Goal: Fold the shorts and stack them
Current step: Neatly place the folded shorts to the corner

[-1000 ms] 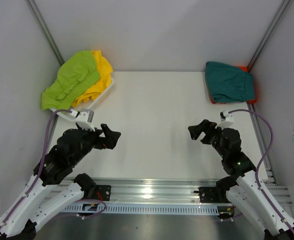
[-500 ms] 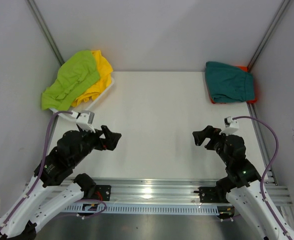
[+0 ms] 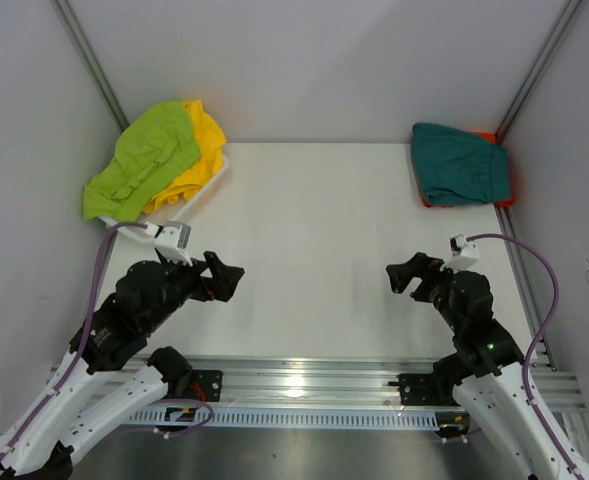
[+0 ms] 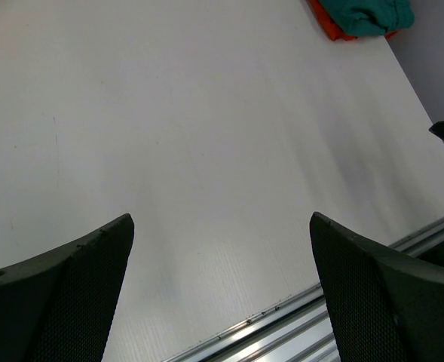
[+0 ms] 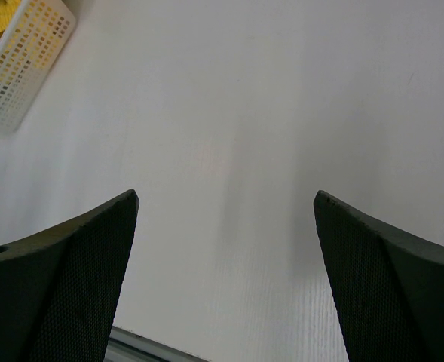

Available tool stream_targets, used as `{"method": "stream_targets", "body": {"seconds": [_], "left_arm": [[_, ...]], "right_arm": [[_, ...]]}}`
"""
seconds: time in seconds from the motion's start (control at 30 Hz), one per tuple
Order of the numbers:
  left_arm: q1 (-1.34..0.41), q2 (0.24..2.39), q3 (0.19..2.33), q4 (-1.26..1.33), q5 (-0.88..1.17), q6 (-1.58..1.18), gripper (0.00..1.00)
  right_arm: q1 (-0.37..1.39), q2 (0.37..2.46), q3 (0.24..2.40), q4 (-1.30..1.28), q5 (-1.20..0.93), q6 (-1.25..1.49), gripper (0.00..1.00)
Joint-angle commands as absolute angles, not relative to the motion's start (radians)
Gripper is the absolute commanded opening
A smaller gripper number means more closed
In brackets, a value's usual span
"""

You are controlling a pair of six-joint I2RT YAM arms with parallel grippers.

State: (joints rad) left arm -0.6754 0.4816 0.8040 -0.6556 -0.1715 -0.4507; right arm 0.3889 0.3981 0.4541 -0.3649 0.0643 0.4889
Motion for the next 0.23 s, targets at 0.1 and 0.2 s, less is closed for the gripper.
{"method": "stream_targets", "body": {"seconds": [0.1, 0.2], "left_arm": [[-0.667, 0.479, 0.799, -0.624, -0.155, -0.433, 0.99], [-0.667, 0.479, 0.798, -0.627, -0.156, -0.433, 0.99]], "right_arm": [[0.393, 0.382, 0.453, -0.359, 0.069, 0.491, 0.99], [0.393, 0.383, 0.453, -0.360, 0.072, 0.491, 0.99]]}}
